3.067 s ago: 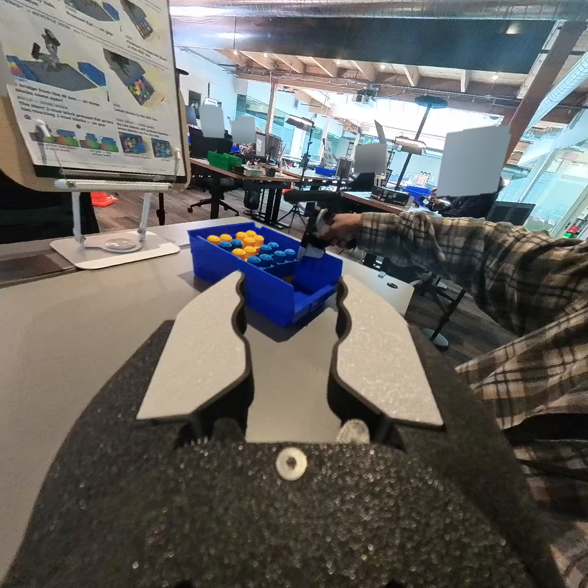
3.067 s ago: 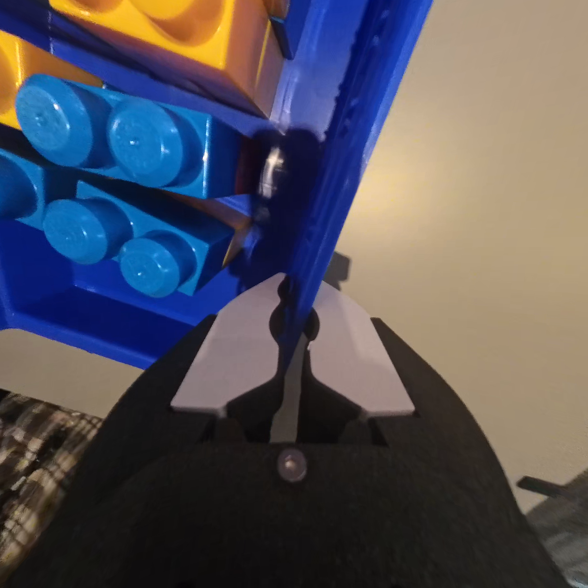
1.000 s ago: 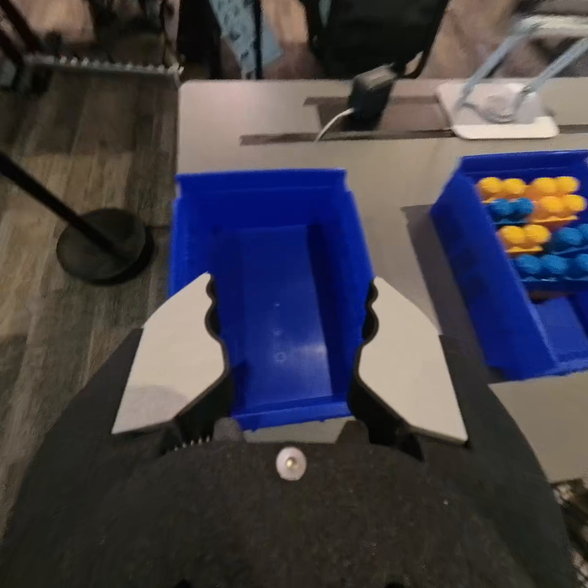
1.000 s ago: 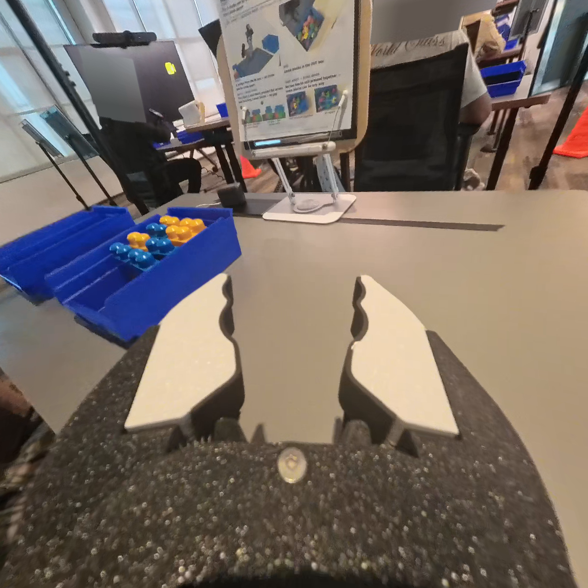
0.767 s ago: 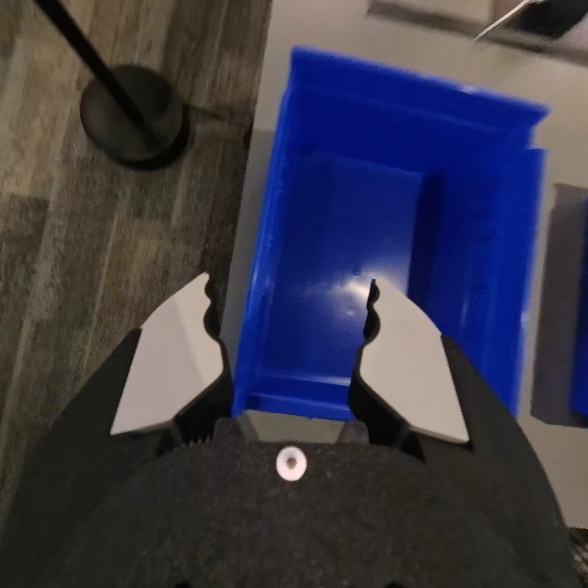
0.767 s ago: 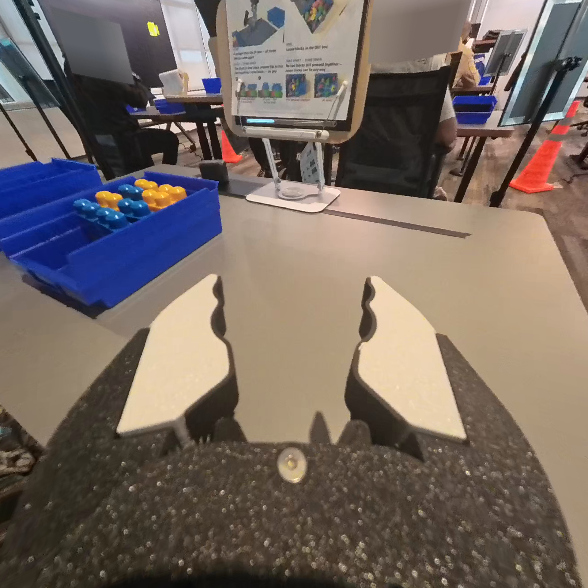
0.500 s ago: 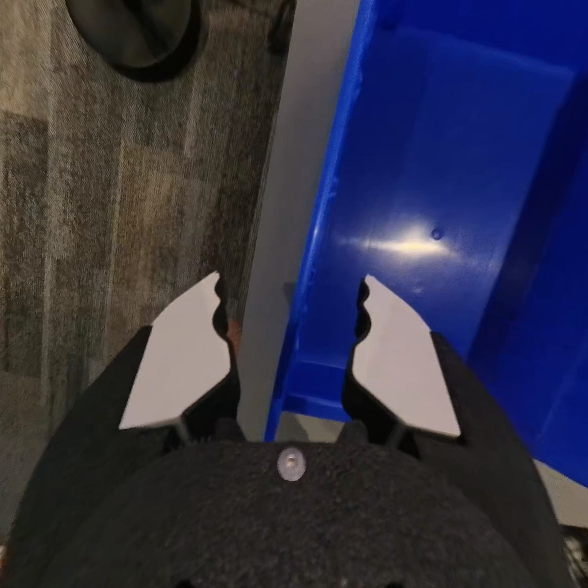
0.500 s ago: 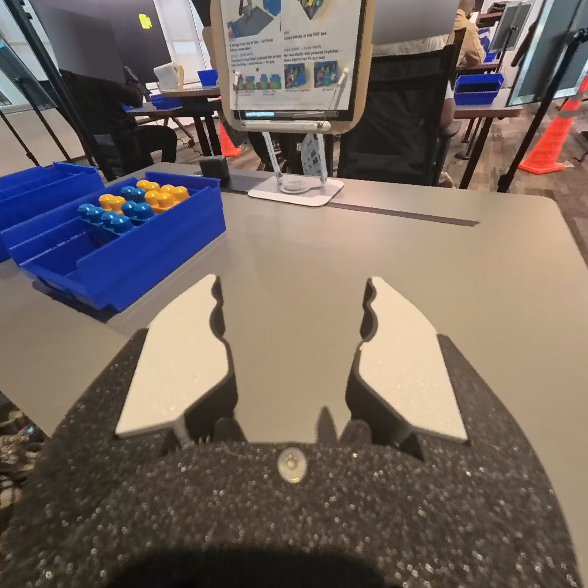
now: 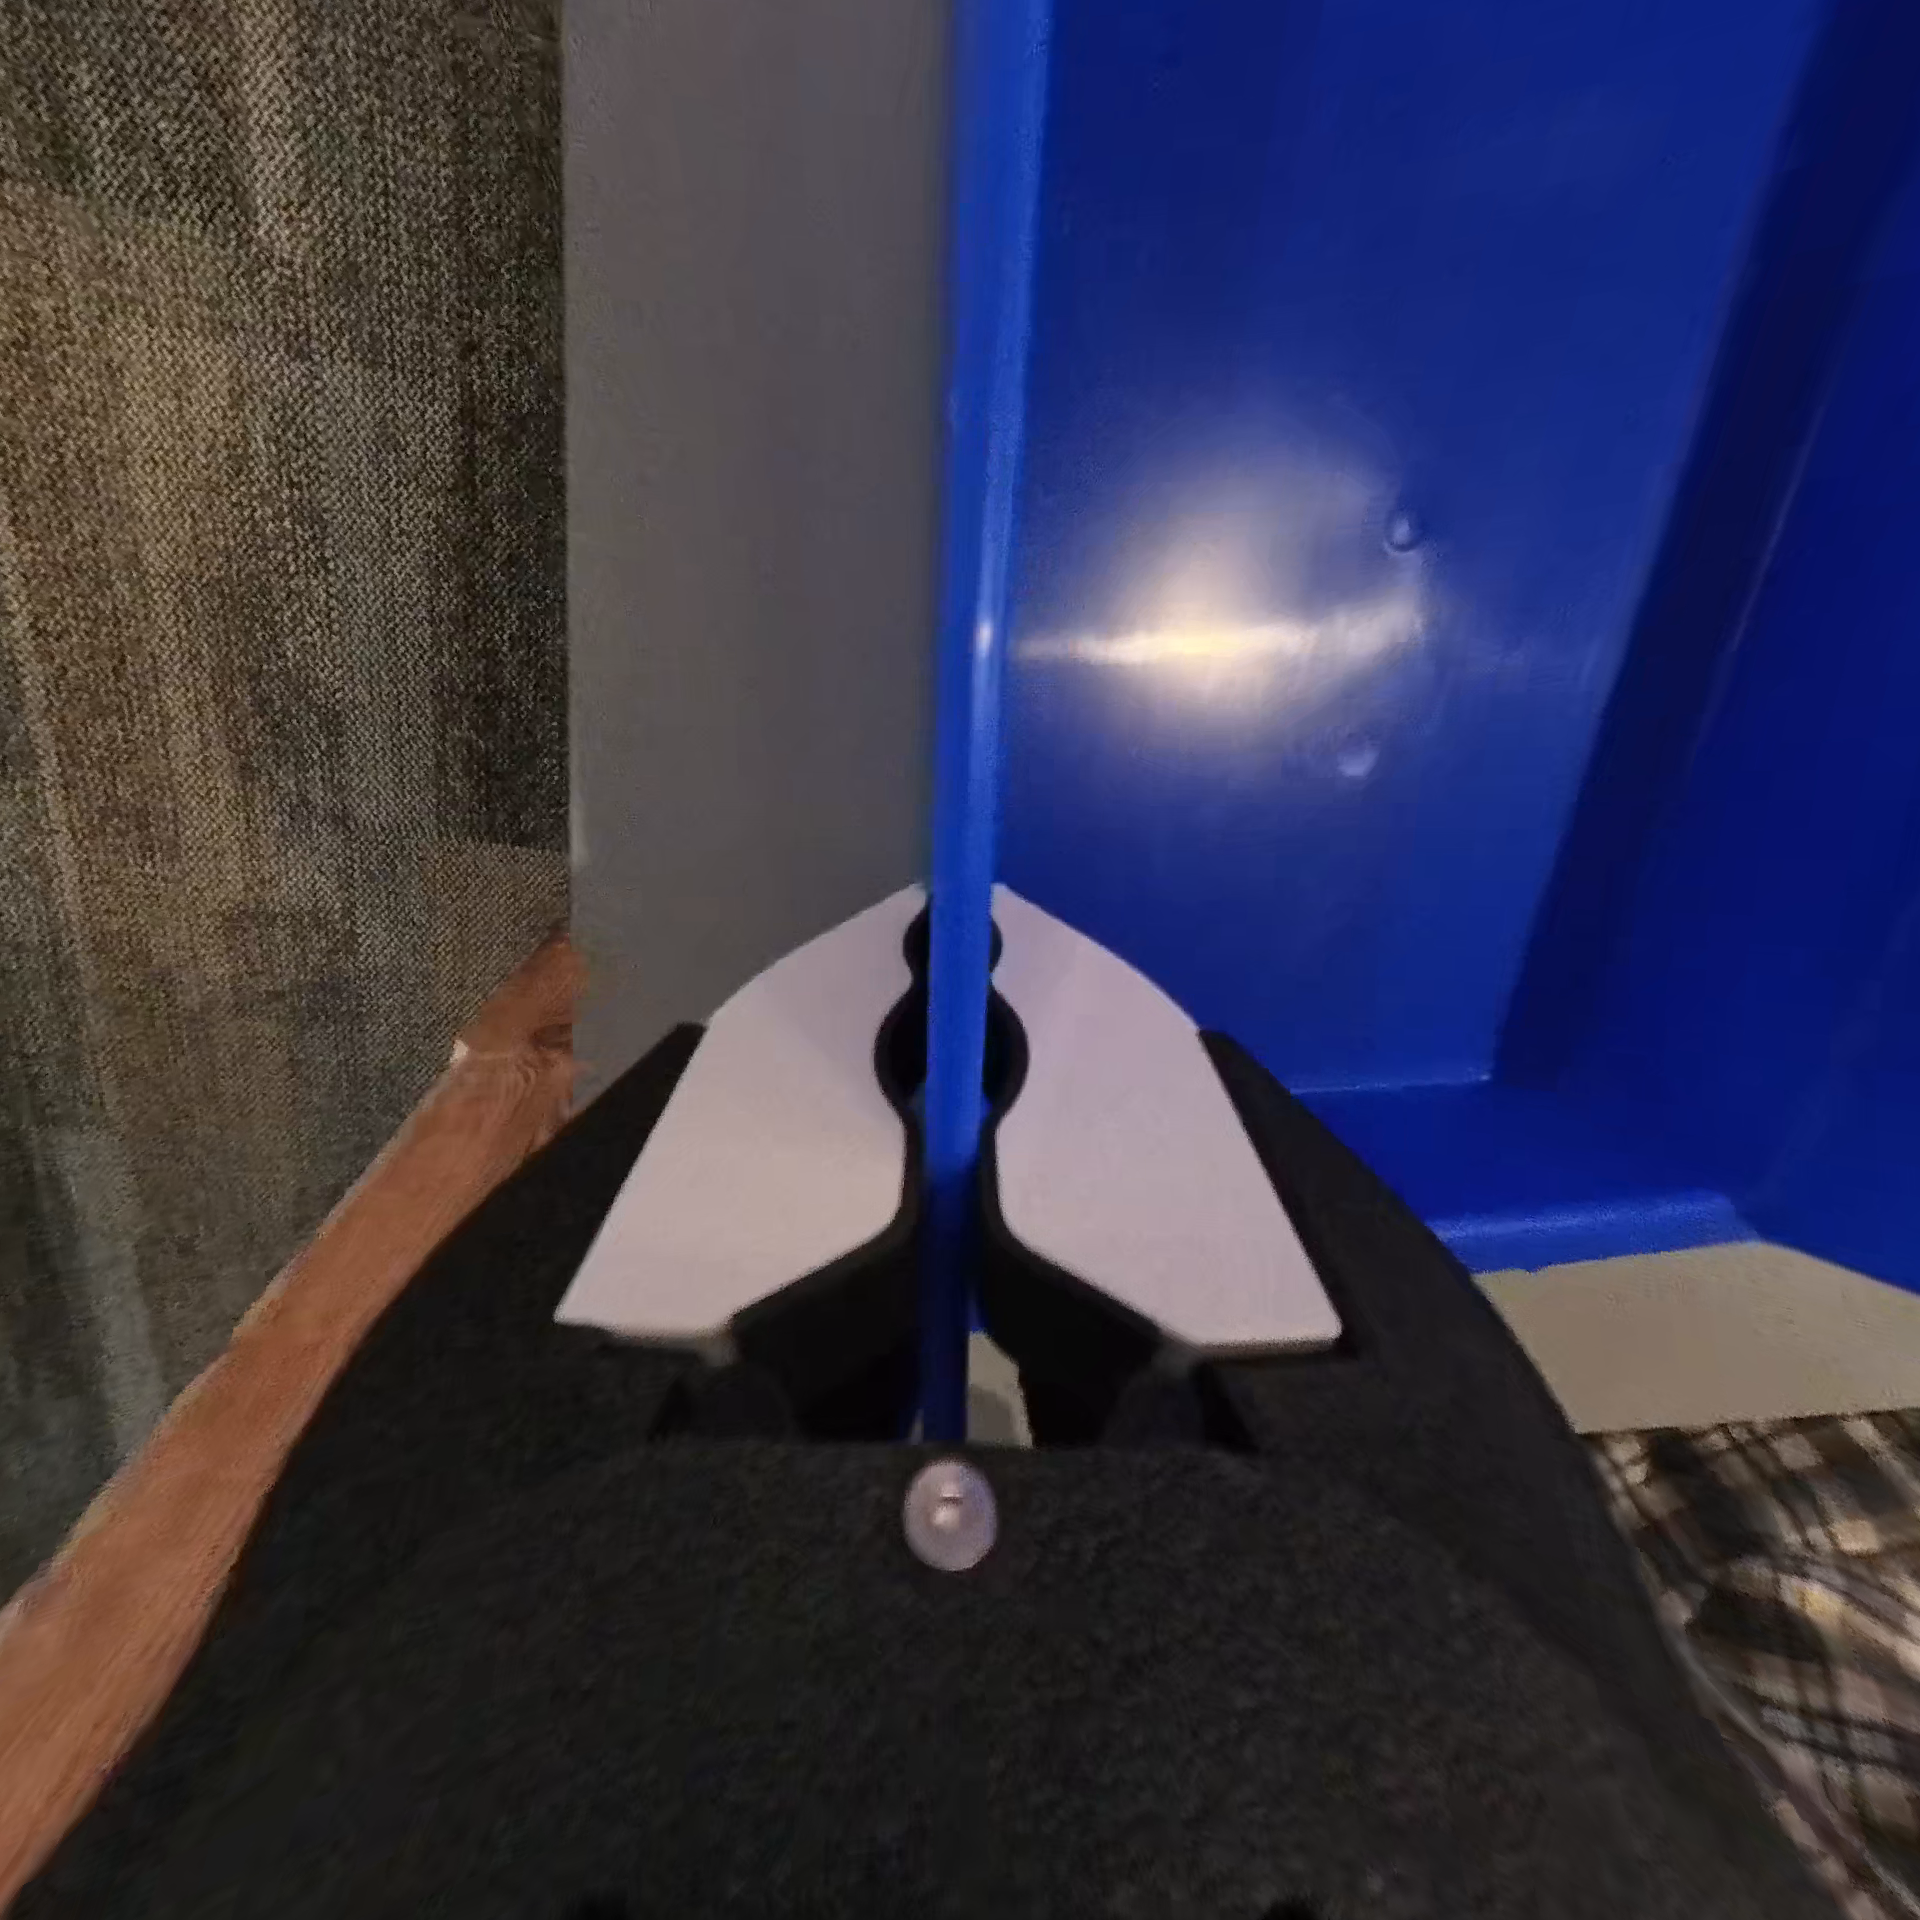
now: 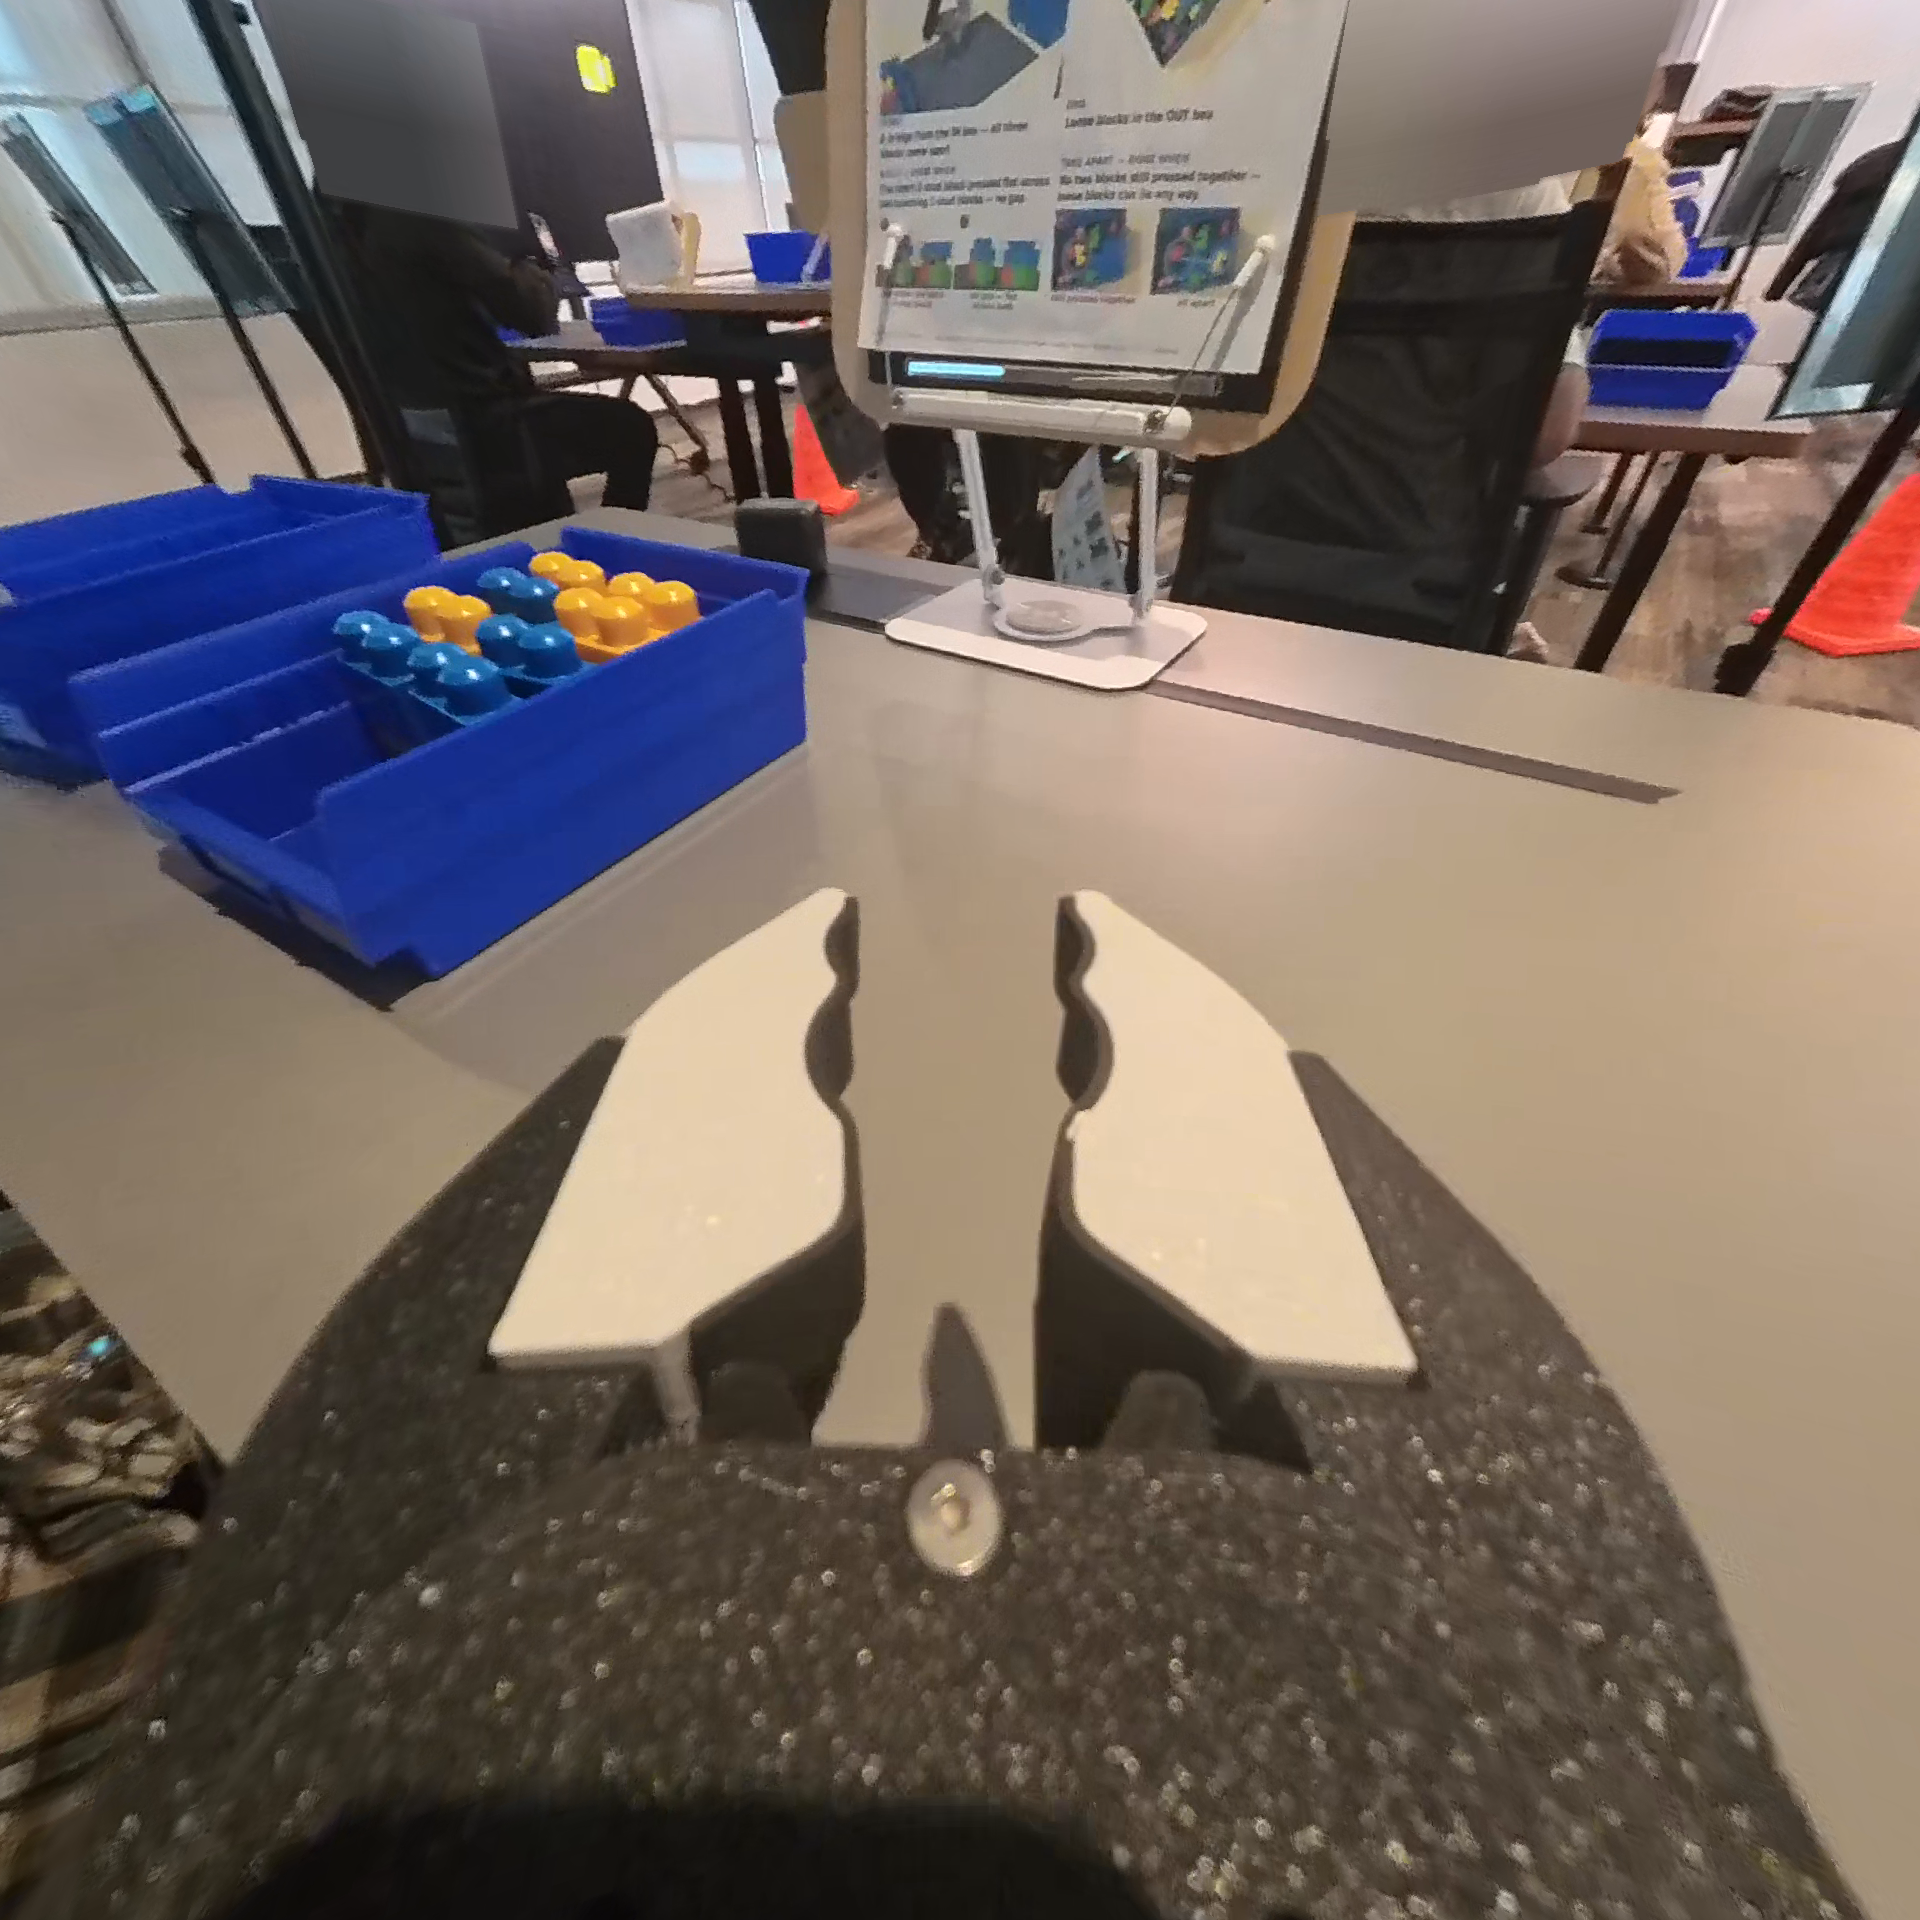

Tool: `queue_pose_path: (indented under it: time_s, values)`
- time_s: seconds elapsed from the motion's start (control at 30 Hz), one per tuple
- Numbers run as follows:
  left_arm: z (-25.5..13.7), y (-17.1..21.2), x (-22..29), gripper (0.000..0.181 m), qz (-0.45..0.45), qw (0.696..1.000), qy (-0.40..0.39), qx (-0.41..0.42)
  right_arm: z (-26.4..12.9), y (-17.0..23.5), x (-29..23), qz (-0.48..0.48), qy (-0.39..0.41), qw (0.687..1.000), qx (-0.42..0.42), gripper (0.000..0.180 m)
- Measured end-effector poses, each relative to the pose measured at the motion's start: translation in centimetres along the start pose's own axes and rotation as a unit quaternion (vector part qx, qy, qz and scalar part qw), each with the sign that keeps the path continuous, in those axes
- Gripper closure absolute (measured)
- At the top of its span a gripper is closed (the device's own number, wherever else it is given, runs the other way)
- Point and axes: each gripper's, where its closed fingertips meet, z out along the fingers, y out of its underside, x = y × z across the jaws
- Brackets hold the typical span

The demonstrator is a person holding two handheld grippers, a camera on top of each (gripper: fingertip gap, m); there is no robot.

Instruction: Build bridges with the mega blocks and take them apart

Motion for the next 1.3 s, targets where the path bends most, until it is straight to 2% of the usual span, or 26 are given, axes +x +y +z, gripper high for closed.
queue_pose_path:
  time_s: [0.13,0.23,0.4,0.53,0.6,0.67,0.8,0.93,1.1,1.2,1.3]
  values:
    - [-1.1,0.0,0.3,0.176,0.007,0.999,-0.019,0.026,0.1,0.2,-0.7,0.002,-0.013,1.000,-0.010,0.145]
    - [-2.9,-0.2,1.4,0.176,-0.001,0.999,0.003,0.044,0.3,-0.2,-1.0,0.004,-0.016,1.000,-0.013,0.143]
    - [-8.4,-2.3,4.4,0.176,-0.001,0.996,0.021,0.092,1.0,-1.5,-2.3,0.043,-0.045,0.998,-0.018,0.142]
    - [-13.0,-4.8,9.3,0.176,0.035,0.992,0.021,0.122,2.3,-3.7,-3.1,0.079,-0.058,0.995,-0.028,0.137]
    - [-14.5,-6.1,13.0,0.176,0.060,0.989,0.030,0.135,3.5,-5.0,-3.6,0.098,-0.066,0.992,-0.043,0.125]
    - [-15.4,-7.5,17.1,0.176,0.087,0.985,0.036,0.146,5.4,-6.5,-4.2,0.121,-0.074,0.988,-0.058,0.105]
    - [-15.5,-10.0,26.1,0.176,0.140,0.976,0.049,0.159,10.9,-10.4,-6.2,0.146,-0.117,0.980,-0.071,0.100]
    - [-14.2,-11.1,34.5,0.176,0.183,0.967,0.077,0.160,15.8,-14.6,-8.6,0.183,-0.161,0.966,-0.091,0.107]
    - [-12.9,-11.7,41.3,0.176,0.225,0.959,0.060,0.162,19.5,-20.5,-9.8,0.216,-0.168,0.955,-0.119,0.110]
    - [-12.3,-11.4,44.3,0.176,0.245,0.955,0.057,0.157,21.7,-21.5,-9.4,0.223,-0.137,0.952,-0.160,0.111]
    - [-12.0,-11.0,46.9,0.176,0.258,0.950,0.067,0.161,23.5,-20.7,-9.5,0.246,-0.128,0.937,-0.212,0.125]
